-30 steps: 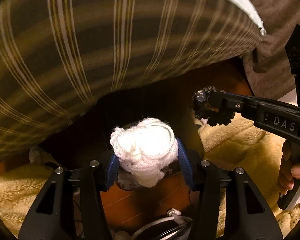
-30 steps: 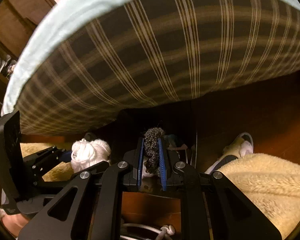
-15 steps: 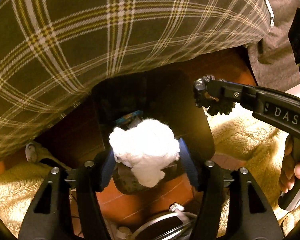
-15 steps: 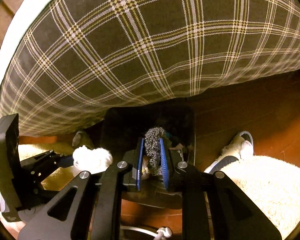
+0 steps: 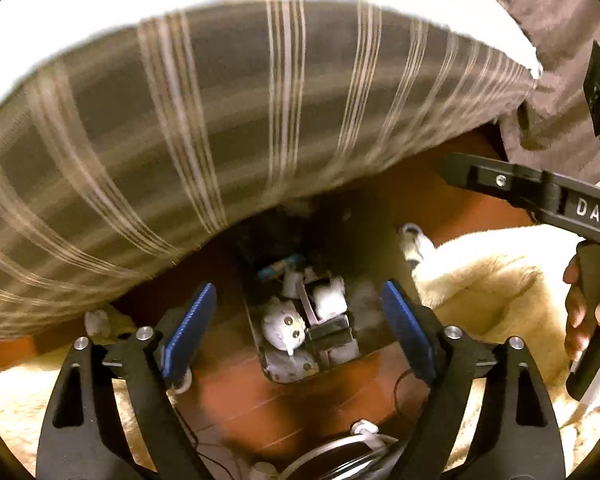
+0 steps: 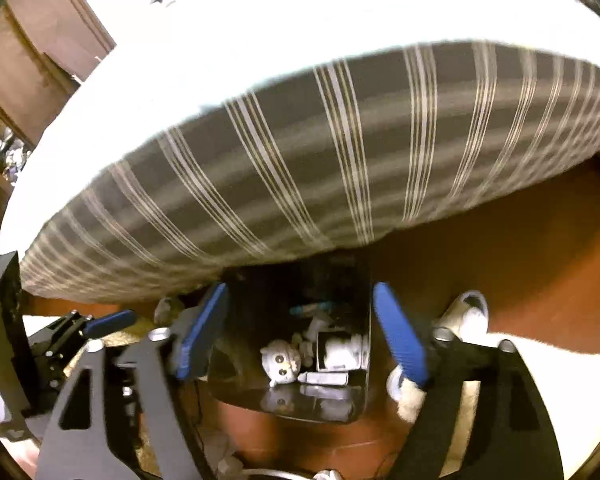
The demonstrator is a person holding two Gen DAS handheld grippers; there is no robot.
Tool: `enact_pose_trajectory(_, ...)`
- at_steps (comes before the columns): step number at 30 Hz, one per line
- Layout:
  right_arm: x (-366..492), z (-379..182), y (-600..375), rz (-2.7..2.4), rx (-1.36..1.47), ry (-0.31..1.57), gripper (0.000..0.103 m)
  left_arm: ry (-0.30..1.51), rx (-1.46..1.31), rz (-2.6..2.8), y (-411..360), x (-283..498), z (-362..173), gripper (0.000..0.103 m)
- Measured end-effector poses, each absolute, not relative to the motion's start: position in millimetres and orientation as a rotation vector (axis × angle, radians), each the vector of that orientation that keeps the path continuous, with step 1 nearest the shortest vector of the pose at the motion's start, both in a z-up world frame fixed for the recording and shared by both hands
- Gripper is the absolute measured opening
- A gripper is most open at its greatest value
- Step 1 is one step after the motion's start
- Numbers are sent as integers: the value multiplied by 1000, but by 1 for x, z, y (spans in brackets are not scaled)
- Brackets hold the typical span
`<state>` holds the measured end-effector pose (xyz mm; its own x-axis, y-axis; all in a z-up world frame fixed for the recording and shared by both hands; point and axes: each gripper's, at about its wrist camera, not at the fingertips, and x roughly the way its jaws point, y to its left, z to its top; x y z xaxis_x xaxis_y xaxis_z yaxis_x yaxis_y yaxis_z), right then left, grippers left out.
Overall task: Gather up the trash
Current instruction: 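Raise both open tools back over the bed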
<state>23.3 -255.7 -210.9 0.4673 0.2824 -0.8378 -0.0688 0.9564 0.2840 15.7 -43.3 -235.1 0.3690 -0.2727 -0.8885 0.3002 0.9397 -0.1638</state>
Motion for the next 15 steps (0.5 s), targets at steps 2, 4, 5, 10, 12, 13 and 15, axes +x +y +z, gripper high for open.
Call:
enact_pose_trajectory(2,22,-190,-255,210,194,1021,94,1096,32,-360,-40,14,-215,87)
enact_pose_trajectory(4,21,-171,-255,221,187,984,96,1057,40,-352,-39,13,-195,91)
enact_pose_trajectory(5,22,-161,-256,228,189,967,99,1036,44,-347,-37,14,-184,93)
enact_pose_trajectory(10,33,-110,-265,237,204,874,100,966,2,-332,-24,25,-138,95)
enact_pose_trajectory(12,42,-92,-270,242,217,843,100,945,-21,-328,-15,34,-122,95)
enact_pose_trajectory(13,47,-86,-271,244,221,833,100,933,-24,-321,-12,38,-116,95)
enact_pose_trajectory(15,58,-75,-274,233,221,813,100,902,-19,-303,-5,49,-101,95)
